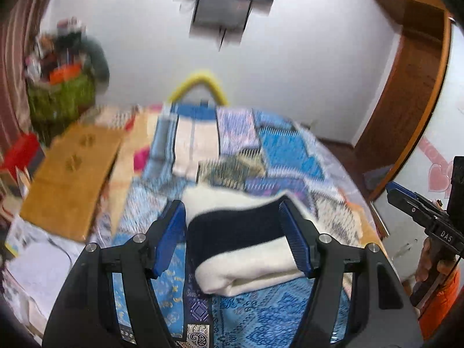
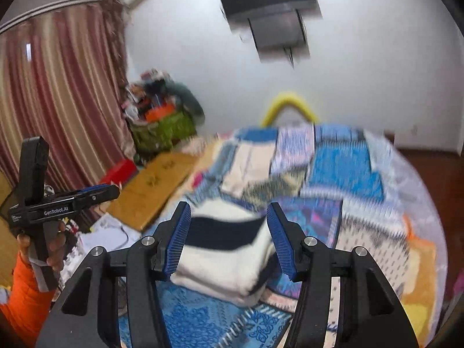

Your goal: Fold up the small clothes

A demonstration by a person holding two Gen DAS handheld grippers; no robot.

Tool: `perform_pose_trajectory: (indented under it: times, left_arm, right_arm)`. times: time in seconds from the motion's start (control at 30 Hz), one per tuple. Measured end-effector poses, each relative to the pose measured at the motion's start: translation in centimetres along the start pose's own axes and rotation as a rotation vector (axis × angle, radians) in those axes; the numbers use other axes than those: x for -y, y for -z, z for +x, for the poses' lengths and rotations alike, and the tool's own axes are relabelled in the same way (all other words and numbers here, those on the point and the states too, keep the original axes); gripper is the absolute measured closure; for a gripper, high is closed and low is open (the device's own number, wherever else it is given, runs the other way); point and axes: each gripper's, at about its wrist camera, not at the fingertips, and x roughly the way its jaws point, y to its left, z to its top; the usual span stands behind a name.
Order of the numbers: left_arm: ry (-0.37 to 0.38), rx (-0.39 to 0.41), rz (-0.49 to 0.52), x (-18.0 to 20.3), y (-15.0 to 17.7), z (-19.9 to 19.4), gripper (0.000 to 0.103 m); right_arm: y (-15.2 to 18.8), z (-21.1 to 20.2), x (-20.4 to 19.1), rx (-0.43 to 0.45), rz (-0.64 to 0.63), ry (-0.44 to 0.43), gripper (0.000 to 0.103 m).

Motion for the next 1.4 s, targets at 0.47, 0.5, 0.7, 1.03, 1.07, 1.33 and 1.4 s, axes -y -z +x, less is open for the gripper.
perform_pose_trajectory:
  times: [0.47, 0.5, 0.7, 1.03, 1.07, 1.33, 1.4]
  left_arm:
    - [-0.162, 0.406, 0.174, 6.9, 3.3, -11.4, 0.036]
    - [-0.162, 0.416, 0.174, 7.0, 3.6, -11.6, 0.036]
    - [-0.144, 0.415, 0.156, 7.6, 4.6, -11.8, 0.021]
    - [-0.150, 0.402, 0.106, 7.0, 5.5, -11.5, 0.007]
    - [-0.150, 0.399, 0.107, 7.1, 5.7, -11.5, 0.007]
    - [-0.154, 0.387, 0.118, 7.3, 6.3, -11.2, 0.006]
    - [-0.158, 0.387, 0.125, 7.6, 6.3, -11.1, 0.006]
  right_arm:
    - [1.5, -6.8, -5.3, 0.232, -0.082, 0.074, 0.051]
    - [1.6, -7.0, -5.5, 0.241, -0.083, 0.081, 0.051]
    - [2.2, -7.8, -6.4, 0.287, -0.103, 0.139, 0.032]
    - [2.7, -8.8, -6.2, 0.334, -0.075, 0.241, 0.000]
    - [2.8, -8.9, -6.3, 0.335, -0.084, 0.249, 0.000]
    - [2.9, -8.6, -6.6, 0.309, -0.101, 0.256, 0.000]
    - [3.0, -8.6, -6.5, 0.304, -0.100, 0.258, 0.000]
